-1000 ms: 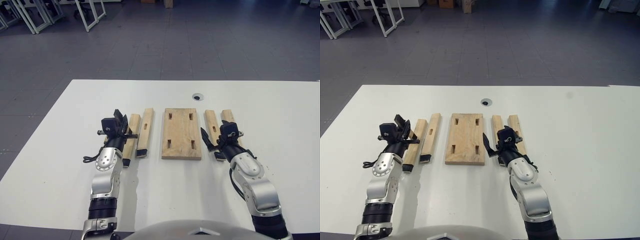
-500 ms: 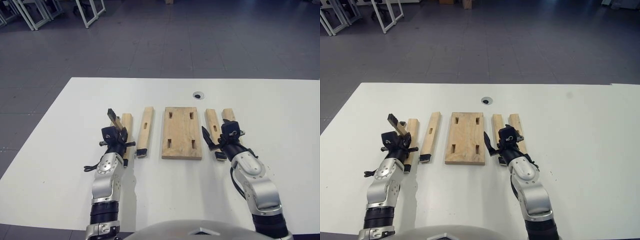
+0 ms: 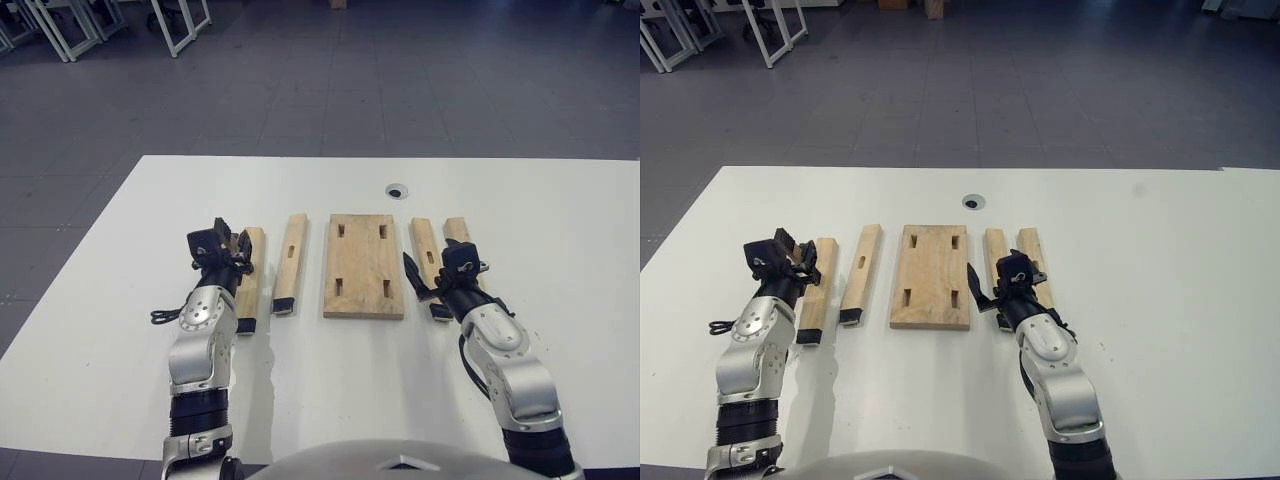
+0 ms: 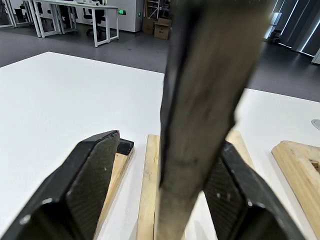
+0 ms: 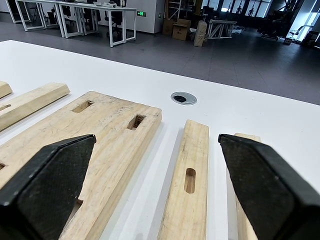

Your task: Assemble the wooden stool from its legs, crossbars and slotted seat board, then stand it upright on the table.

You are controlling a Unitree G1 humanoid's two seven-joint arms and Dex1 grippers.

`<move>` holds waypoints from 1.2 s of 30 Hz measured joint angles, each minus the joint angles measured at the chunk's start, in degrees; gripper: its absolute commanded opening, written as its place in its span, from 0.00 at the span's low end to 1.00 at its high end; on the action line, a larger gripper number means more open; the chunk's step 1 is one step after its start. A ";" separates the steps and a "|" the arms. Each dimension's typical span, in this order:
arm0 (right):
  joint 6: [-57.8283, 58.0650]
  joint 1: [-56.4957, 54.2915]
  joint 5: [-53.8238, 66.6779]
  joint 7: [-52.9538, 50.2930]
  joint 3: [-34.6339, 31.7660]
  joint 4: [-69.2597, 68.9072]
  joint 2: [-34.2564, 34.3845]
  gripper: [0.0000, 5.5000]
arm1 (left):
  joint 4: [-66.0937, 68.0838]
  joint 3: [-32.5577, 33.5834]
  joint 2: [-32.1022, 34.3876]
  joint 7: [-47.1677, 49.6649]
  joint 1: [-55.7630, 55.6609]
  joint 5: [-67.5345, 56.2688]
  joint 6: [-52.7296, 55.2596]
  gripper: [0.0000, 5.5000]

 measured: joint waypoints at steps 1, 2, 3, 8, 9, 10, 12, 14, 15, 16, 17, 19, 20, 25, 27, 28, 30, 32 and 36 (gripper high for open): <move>0.00 0.02 -0.02 -0.13 0.00 0.00 0.10 0.82 | -1.17 0.29 0.45 0.17 -0.70 0.00 1.52 0.50; 0.00 0.05 -0.06 -0.24 0.03 0.00 0.23 0.82 | -2.15 0.62 0.89 0.24 -1.24 0.00 2.53 0.50; 0.00 0.13 -0.10 -0.40 0.14 0.00 0.37 0.82 | -3.27 1.05 1.51 0.40 -2.09 0.00 4.05 0.50; 0.01 0.32 -0.18 -0.54 0.78 0.00 0.59 0.82 | -6.81 2.78 3.45 1.00 -5.78 -0.28 10.15 0.50; 0.01 0.32 -0.18 -0.54 0.78 0.00 0.59 0.82 | -7.97 3.58 3.64 1.15 -6.72 -0.56 11.62 0.50; 0.00 0.32 -0.18 -0.54 0.78 0.00 0.59 0.82 | -9.11 3.82 3.77 1.18 -7.60 -1.03 12.94 0.50; 0.00 0.31 -0.17 -0.53 0.77 0.00 0.58 0.82 | -11.37 4.14 3.96 1.22 -9.07 -1.77 15.29 0.50; 0.00 0.31 -0.17 -0.53 0.77 0.00 0.58 0.82 | -12.60 4.88 4.24 1.34 -10.50 -2.25 17.34 0.50; 0.00 0.32 -0.17 -0.53 0.79 0.00 0.59 0.82 | -12.65 5.41 4.48 1.64 -11.82 -2.38 18.64 0.50; 0.00 0.32 -0.17 -0.53 0.81 0.00 0.60 0.82 | -12.56 5.82 4.97 2.01 -14.14 -2.43 19.82 0.50; 0.00 0.32 -0.17 -0.53 0.85 0.00 0.61 0.82 | -12.09 5.78 5.76 2.10 -16.77 -2.37 20.25 0.50; 0.00 0.27 -0.18 -0.53 0.87 0.02 0.61 0.82 | -9.81 5.10 6.98 2.03 -20.23 -2.12 20.58 0.50; 0.00 0.27 -0.23 -0.53 0.88 0.04 0.61 0.82 | -7.98 4.65 7.16 1.69 -21.00 -1.71 20.53 0.50; 0.01 -0.38 -0.27 -0.41 0.90 0.14 0.59 0.82 | -0.63 3.70 7.09 1.30 -21.41 -1.69 23.98 0.50; 0.03 -0.38 -0.25 -0.41 0.86 0.15 0.59 0.82 | -0.62 3.78 6.78 1.34 -21.48 -1.81 23.99 0.50; 0.06 -0.38 -0.25 -0.42 0.85 0.14 0.59 0.82 | -0.93 4.12 6.75 1.35 -22.27 -2.00 24.01 0.50; 0.13 -0.36 -0.24 -0.41 0.82 0.14 0.59 0.82 | -2.88 5.20 6.84 1.57 -25.53 -3.08 24.99 0.50; 0.25 -0.32 -0.22 -0.42 0.78 0.13 0.58 0.82 | -5.53 6.49 8.37 1.74 -34.89 -4.95 27.09 0.50; 0.64 -0.15 -0.11 -0.50 0.79 0.13 0.77 0.82 | -3.18 8.96 12.68 0.82 -42.41 -6.62 28.30 0.50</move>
